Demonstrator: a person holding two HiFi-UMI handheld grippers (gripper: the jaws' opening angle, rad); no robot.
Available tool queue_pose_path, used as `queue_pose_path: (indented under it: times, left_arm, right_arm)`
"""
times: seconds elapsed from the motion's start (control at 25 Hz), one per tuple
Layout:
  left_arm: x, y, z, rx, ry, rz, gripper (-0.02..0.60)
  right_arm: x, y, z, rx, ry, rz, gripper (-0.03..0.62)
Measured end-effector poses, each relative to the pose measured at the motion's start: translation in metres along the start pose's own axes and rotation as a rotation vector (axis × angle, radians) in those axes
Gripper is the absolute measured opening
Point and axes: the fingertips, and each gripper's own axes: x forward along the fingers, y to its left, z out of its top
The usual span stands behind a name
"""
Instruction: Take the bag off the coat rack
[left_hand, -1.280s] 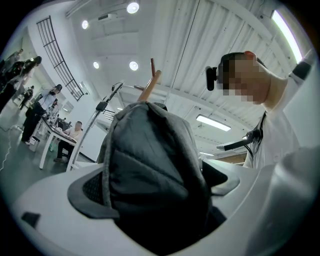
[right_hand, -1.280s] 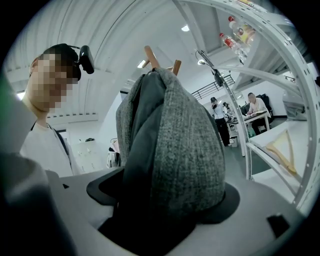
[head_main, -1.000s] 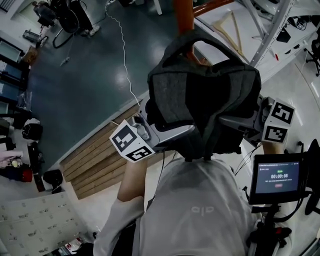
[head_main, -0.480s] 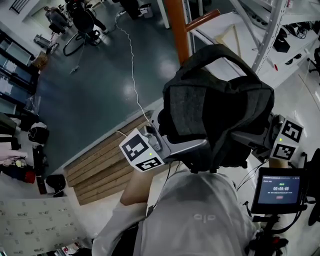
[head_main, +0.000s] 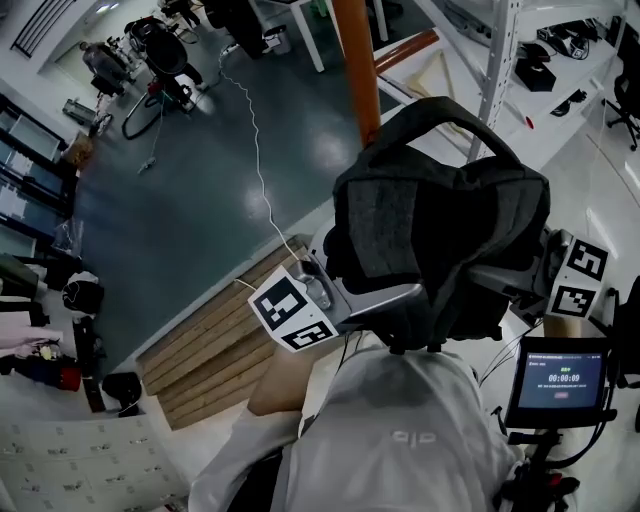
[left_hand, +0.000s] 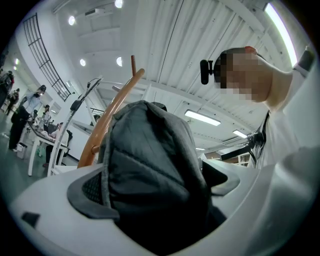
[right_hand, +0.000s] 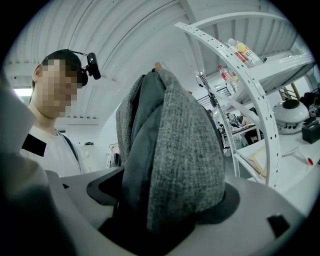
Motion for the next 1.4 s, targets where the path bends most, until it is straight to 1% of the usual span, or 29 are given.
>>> queue_pose_path:
  times: [0.16,0.32,0.4,0.6,0.8,1.0,1.12,1.28,1.4]
  left_arm:
    - [0.005,-0.005,-0.003,-0.001,-0.003,0.015,0.552]
    - [0.0,0.0,-0.003,-0.001,-0.004,0.032,0.552]
    - [0.001,-0.008,-0.002,0.002,-0.003,0.045,0.551]
    - [0.003,-0.042,0.003,0.032,-0.005,0.075,0.552]
    - [-0.003,-0.042,0.001,0.046,-0.007,0.07,0.552]
    - [-0.006,-0.059,0.008,0.029,0.001,0.023,0.552]
    - [0.0,-0.059,0.007,0.017,0.008,-0.022,0.552]
    - [0.02,-0.059,0.001,-0.005,0.023,-0.111,0.552]
    - [0.027,-0.07,-0.003,-0.029,0.037,-0.195,0.552]
  right_arm:
    - [-0.007,-0.001,-0.001,0.002,0.009,0.009,0.439]
    - [0.0,-0.002,-0.002,0.005,0.017,0.024,0.439]
    - [-0.004,0.002,-0.003,0.009,0.017,0.041,0.439]
    - [-0.026,0.023,0.001,-0.007,0.012,0.082,0.439]
    - [-0.022,0.026,-0.003,-0.021,0.004,0.079,0.439]
    - [-0.034,0.047,0.001,-0.013,-0.005,0.026,0.439]
    - [-0.041,0.046,0.001,-0.008,-0.015,-0.022,0.439]
    - [-0.059,0.04,-0.001,0.002,-0.037,-0.115,0.439]
    - [-0.075,0.05,-0.006,0.014,-0.055,-0.204,0.439]
